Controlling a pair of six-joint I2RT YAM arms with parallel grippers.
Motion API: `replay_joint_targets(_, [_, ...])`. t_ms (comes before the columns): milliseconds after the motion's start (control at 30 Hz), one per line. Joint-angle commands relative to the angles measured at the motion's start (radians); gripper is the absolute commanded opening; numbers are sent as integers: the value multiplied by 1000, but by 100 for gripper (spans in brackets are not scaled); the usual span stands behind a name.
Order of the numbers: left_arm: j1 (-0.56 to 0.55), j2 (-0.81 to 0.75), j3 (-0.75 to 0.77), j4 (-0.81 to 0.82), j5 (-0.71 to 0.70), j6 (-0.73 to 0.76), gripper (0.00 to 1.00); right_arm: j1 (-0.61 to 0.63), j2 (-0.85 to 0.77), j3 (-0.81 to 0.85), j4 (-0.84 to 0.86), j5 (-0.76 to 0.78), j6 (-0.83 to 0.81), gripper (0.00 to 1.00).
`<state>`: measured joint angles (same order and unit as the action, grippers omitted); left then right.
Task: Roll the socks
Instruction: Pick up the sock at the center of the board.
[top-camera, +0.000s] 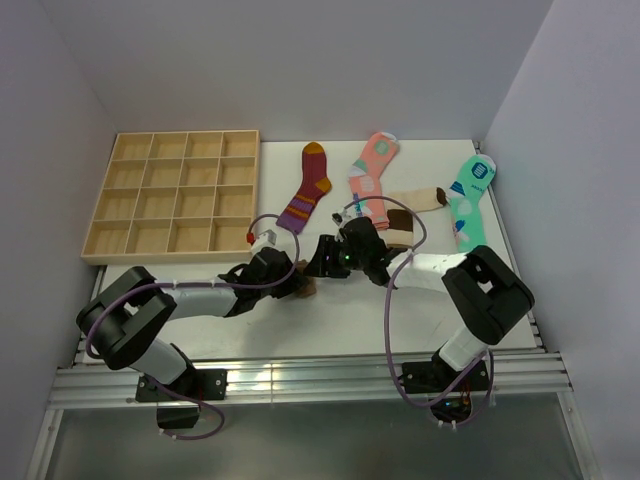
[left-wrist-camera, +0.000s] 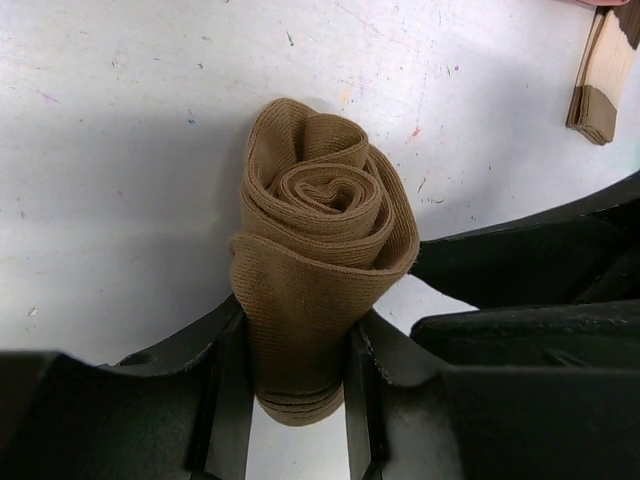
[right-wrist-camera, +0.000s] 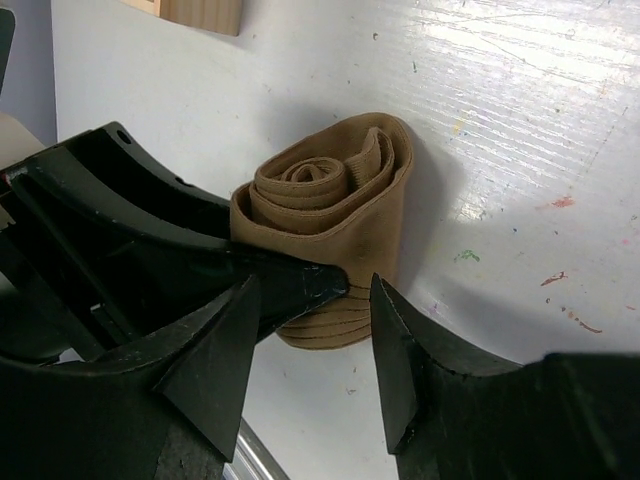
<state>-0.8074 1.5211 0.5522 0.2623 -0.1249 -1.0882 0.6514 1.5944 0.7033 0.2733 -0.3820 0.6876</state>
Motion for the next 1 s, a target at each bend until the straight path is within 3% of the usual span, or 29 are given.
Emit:
replay_joint_targets(0, [-4,25,0,-69,34,36,18,-7,4,22,40,15,12,56])
replay_joint_targets(167, [-4,-10,5,-89,28,43,1,-16,-80,-22,5,58,-13,55])
replay_joint_targets(533, [42,-329,78,-355,-96,97,0,-21,-448,-80,-305,273,-174,56])
replay_joint_targets(800, [250,-487,193,-558,-108,178,0,-25,-749,-4,-543,443,-241,63])
replay_joint_targets(967, [419,-475,322,-665,-81,246,0,-26,-881,45,-660,528,-261,73])
